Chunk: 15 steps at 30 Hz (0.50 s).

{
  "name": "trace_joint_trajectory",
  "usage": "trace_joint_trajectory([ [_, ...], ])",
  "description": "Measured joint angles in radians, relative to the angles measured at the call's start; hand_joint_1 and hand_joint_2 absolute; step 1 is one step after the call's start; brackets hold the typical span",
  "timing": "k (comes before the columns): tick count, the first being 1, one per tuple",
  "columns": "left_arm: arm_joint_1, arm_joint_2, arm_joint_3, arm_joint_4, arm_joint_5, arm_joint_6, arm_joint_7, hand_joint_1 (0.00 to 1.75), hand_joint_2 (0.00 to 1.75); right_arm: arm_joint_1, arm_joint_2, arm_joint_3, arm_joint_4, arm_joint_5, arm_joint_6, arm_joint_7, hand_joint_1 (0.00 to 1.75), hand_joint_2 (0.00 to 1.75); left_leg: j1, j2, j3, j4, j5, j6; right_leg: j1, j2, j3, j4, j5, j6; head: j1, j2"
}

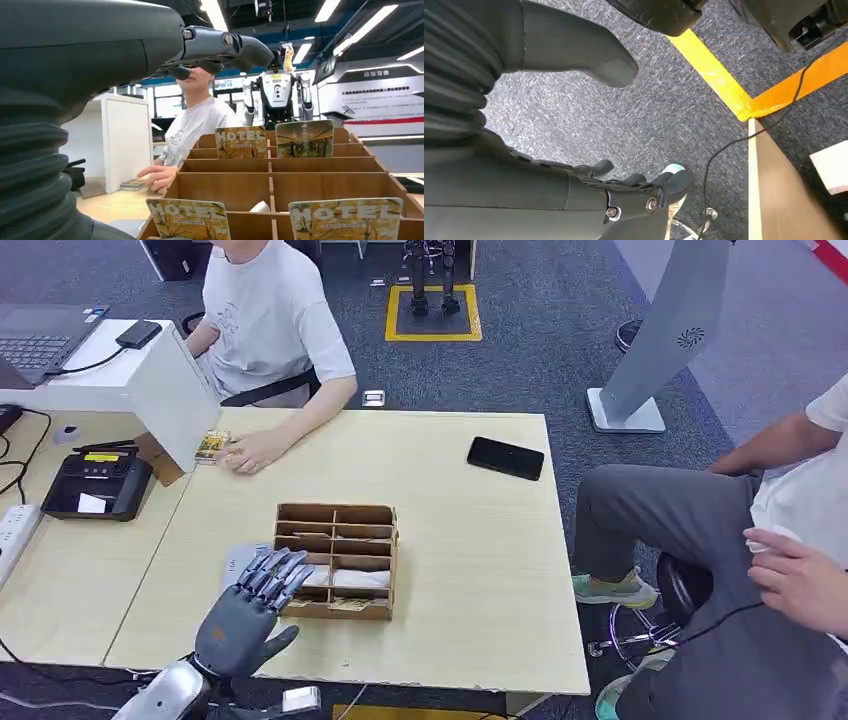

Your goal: Pass the card to the sensor for recognition and then transmit it.

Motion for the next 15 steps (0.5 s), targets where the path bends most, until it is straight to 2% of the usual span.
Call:
trace_joint_trajectory([
  [15, -0.007, -0.008, 0.005, 0.054, -0.032, -0.012, 0.058, 0.0, 1.75, 0.0, -0.001, -0.005, 0.0, 0.002, 0.0, 0.0, 0.0, 1.75, 0.0, 0.0, 0.0, 0.0, 0.0, 0.0, 0.0, 0.0, 0.0, 0.0, 0.0, 0.0, 0.0, 0.0],
])
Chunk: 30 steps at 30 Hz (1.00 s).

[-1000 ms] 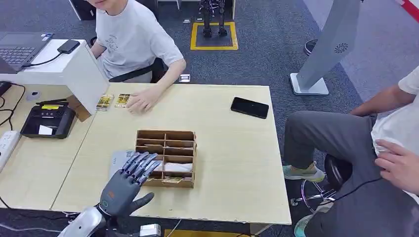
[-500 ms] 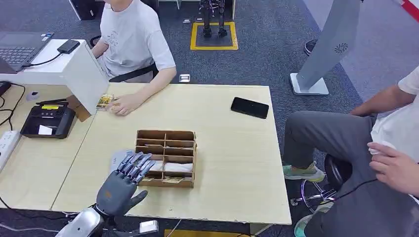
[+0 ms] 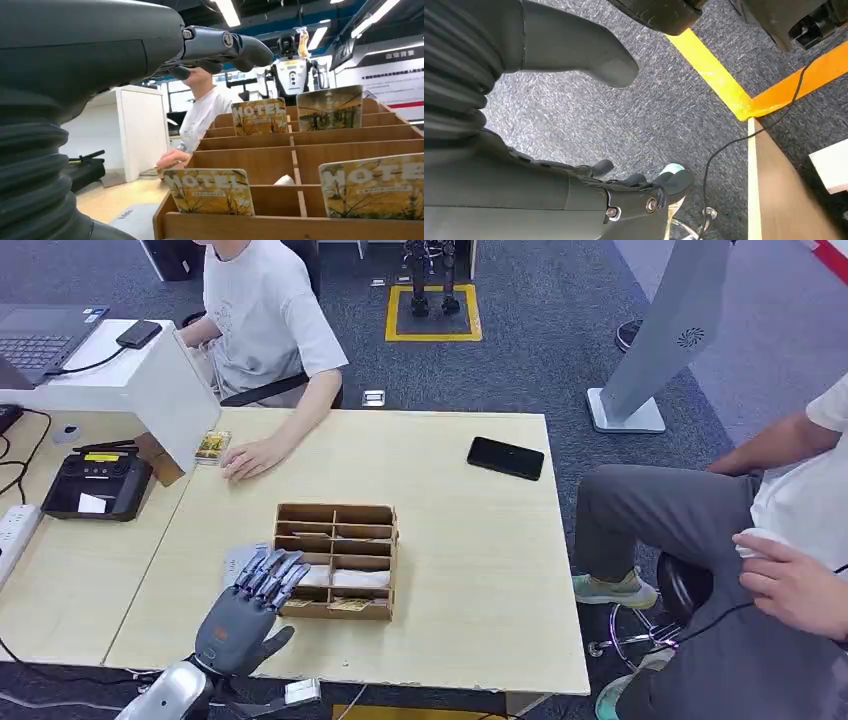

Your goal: Pass the card to the sensor for recognition and then transmit it.

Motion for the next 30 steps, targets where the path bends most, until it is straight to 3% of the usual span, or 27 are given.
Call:
trace_joint_trajectory([
  [10, -0.007, -0.011, 0.01, 0.022, 0.001, -0.002, 0.009, 0.0, 1.75, 0.0, 0.0, -0.003, 0.0, 0.006, 0.0, -0.003, 0.0, 1.75, 0.0, 0.0, 0.0, 0.0, 0.0, 0.0, 0.0, 0.0, 0.0, 0.0, 0.0, 0.0, 0.0, 0.0],
  [11, -0.007, -0.013, 0.01, 0.024, 0.004, -0.003, 0.009, 0.65, 1.75, 0.0, 0.0, -0.003, 0.0, 0.008, -0.001, -0.004, 0.0, 1.75, 0.0, 0.0, 0.0, 0.0, 0.0, 0.0, 0.0, 0.0, 0.0, 0.0, 0.0, 0.0, 0.0, 0.0],
  [12, -0.007, -0.014, 0.01, 0.024, 0.008, -0.006, 0.009, 0.94, 1.75, 0.0, 0.0, -0.003, 0.0, 0.012, -0.002, -0.005, 0.0, 1.75, 0.0, 0.0, 0.0, 0.0, 0.0, 0.0, 0.0, 0.0, 0.0, 0.0, 0.0, 0.0, 0.0, 0.0],
  [13, -0.007, -0.015, 0.011, 0.026, 0.011, -0.01, 0.01, 1.54, 1.75, 0.0, 0.0, -0.004, 0.0, 0.013, -0.002, -0.006, 0.0, 1.75, 0.0, 0.0, 0.0, 0.0, 0.0, 0.0, 0.0, 0.0, 0.0, 0.0, 0.0, 0.0, 0.0, 0.0],
  [14, -0.008, -0.016, 0.011, 0.028, 0.014, -0.015, 0.01, 1.75, 1.75, 0.0, 0.0, -0.004, 0.0, 0.015, -0.002, -0.007, 0.0, 1.75, 0.0, 0.0, 0.0, 0.0, 0.0, 0.0, 0.0, 0.0, 0.0, 0.0, 0.0, 0.0, 0.0, 0.0],
  [30, -0.01, -0.016, 0.016, 0.029, 0.032, -0.021, 0.018, 1.75, 1.75, -0.001, 0.0, -0.013, -0.002, 0.016, -0.002, -0.008, 0.0, 1.75, 0.0, 0.0, 0.0, 0.0, 0.0, 0.0, 0.0, 0.0, 0.0, 0.0, 0.0, 0.0, 0.0, 0.0],
])
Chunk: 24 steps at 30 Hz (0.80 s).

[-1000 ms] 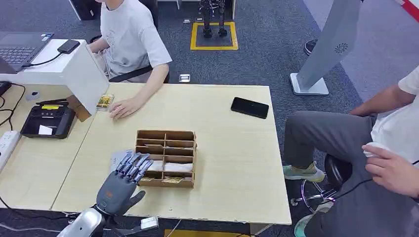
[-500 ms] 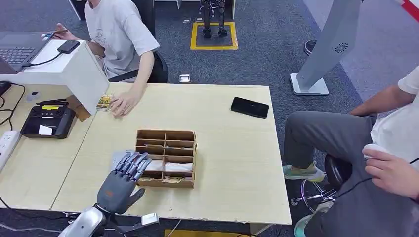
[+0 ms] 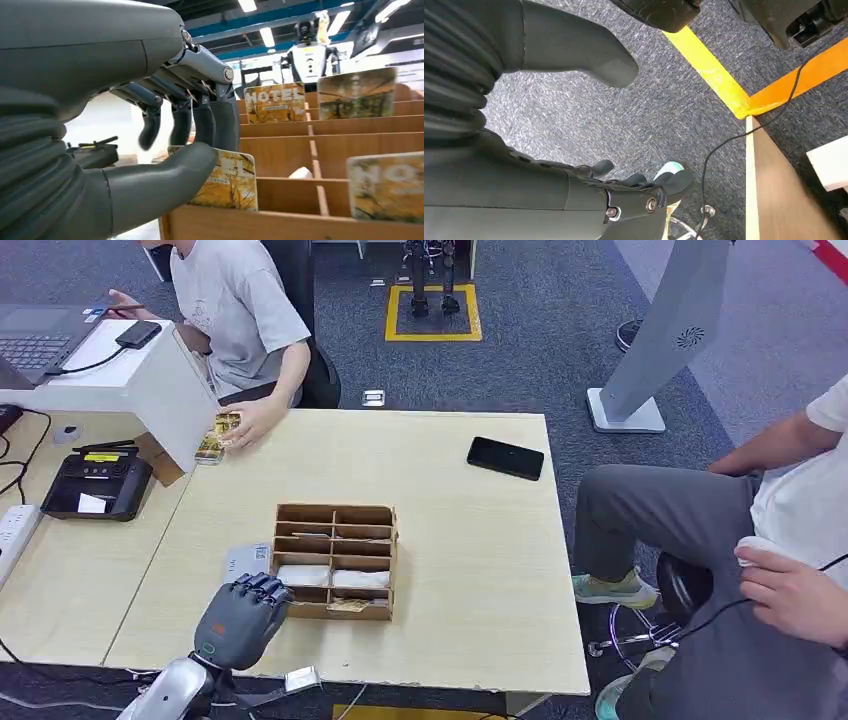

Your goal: Pass the card to the sensor for recognition and then transmit it.

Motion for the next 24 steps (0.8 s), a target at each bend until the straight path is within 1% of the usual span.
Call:
trace_joint_trajectory([
  [6, 0.0, 0.0, 0.0, 0.0, 0.001, 0.0, 0.0, 1.75, 1.75, 0.0, 0.0, 0.0, 0.0, 0.0, 0.0, 0.0, 0.0, 1.75, 0.0, 0.0, 0.0, 0.0, 0.0, 0.0, 0.0, 0.0, 0.0, 0.0, 0.0, 0.0, 0.0, 0.0],
  [7, 0.0, 0.0, 0.0, 0.0, 0.002, 0.0, 0.0, 1.71, 1.75, 0.0, 0.0, 0.0, 0.0, 0.0, 0.0, 0.0, 0.0, 1.75, 0.0, 0.0, 0.0, 0.0, 0.0, 0.0, 0.0, 0.0, 0.0, 0.0, 0.0, 0.0, 0.0, 0.0],
  [9, 0.0, 0.0, 0.001, 0.0, 0.005, 0.0, 0.0, 1.71, 1.75, 0.0, 0.0, 0.0, 0.0, 0.0, 0.0, 0.0, 0.0, 1.75, 0.0, 0.0, 0.0, 0.0, 0.0, 0.0, 0.0, 0.0, 0.0, 0.0, 0.0, 0.0, 0.0, 0.0],
  [10, 0.001, 0.0, 0.003, 0.0, 0.016, -0.004, 0.0, 1.62, 1.75, 0.0, 0.0, 0.0, -0.001, 0.0, 0.0, 0.001, 0.0, 1.75, 0.0, 0.0, 0.0, 0.0, 0.0, 0.0, 0.0, 0.0, 0.0, 0.0, 0.0, 0.0, 0.0, 0.0],
  [12, 0.001, 0.0, 0.006, 0.0, 0.033, -0.007, -0.009, 1.75, 1.75, -0.001, 0.0, 0.0, -0.003, 0.001, 0.001, 0.0, 0.0, 1.75, 0.0, 0.0, 0.0, 0.0, 0.0, 0.0, 0.0, 0.0, 0.0, 0.0, 0.0, 0.0, 0.0, 0.0],
  [15, 0.001, 0.001, 0.008, 0.0, 0.041, 0.001, -0.018, 1.75, 1.75, -0.003, 0.0, -0.002, -0.006, 0.003, 0.0, -0.006, 0.0, 1.75, 0.0, 0.0, 0.0, 0.0, 0.0, 0.0, 0.0, 0.0, 0.0, 0.0, 0.0, 0.0, 0.0, 0.0],
  [16, 0.001, 0.001, 0.008, 0.0, 0.042, 0.001, -0.018, 0.0, 1.75, -0.004, 0.0, -0.003, -0.006, 0.003, 0.0, -0.006, 0.0, 1.75, 0.0, 0.0, 0.0, 0.0, 0.0, 0.0, 0.0, 0.0, 0.0, 0.0, 0.0, 0.0, 0.0, 0.0],
  [24, 0.006, -0.002, 0.011, 0.002, 0.053, 0.004, -0.018, 0.0, 1.75, -0.006, 0.0, -0.004, -0.007, 0.004, 0.002, -0.005, 0.0, 1.75, 0.0, 0.0, 0.0, 0.0, 0.0, 0.0, 0.0, 0.0, 0.0, 0.0, 0.0, 0.0, 0.0, 0.0],
])
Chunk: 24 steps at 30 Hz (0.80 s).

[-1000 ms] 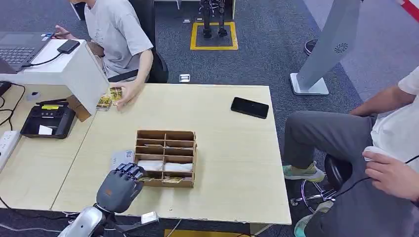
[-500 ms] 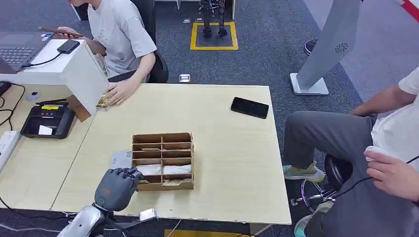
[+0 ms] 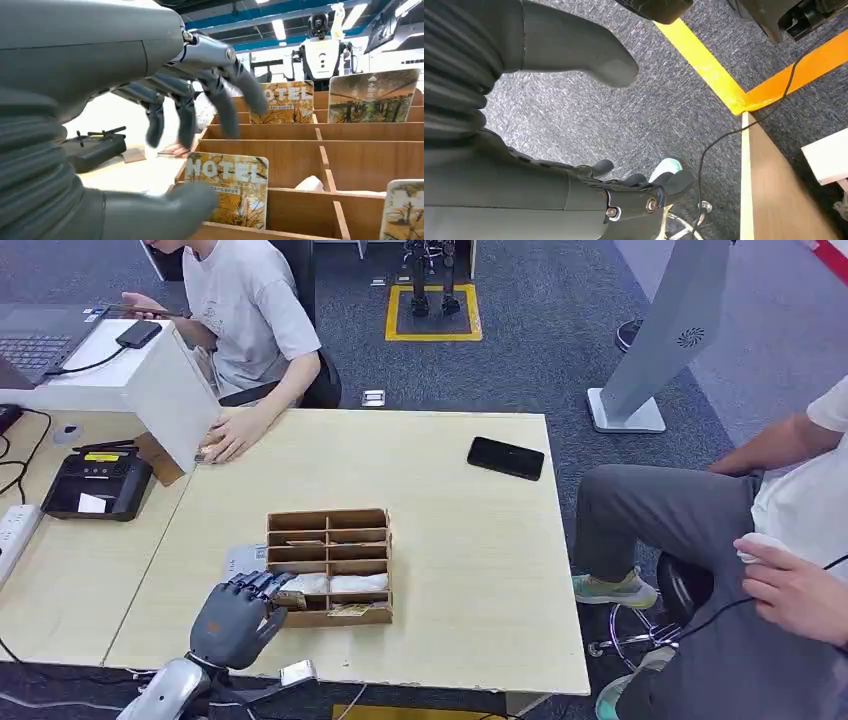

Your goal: Pass the card to the sensor for recognition and then transmit it.

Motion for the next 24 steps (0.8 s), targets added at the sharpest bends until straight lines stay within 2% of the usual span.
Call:
trace_joint_trajectory([
  [18, 0.001, -0.012, 0.004, 0.005, 0.003, 0.004, -0.004, 0.0, 1.75, -0.002, 0.0, 0.0, 0.0, 0.014, 0.003, 0.006, 0.0, 1.75, 0.0, 0.0, 0.0, 0.0, 0.0, 0.0, 0.0, 0.0, 0.0, 0.0, 0.0, 0.0, 0.0, 0.0],
  [24, 0.006, -0.012, 0.004, 0.006, 0.035, 0.009, -0.056, 0.0, 1.75, -0.003, 0.0, 0.0, -0.001, 0.017, 0.003, 0.008, 0.0, 1.75, 0.0, 0.0, 0.0, 0.0, 0.0, 0.0, 0.0, 0.0, 0.0, 0.0, 0.0, 0.0, 0.0, 0.0],
])
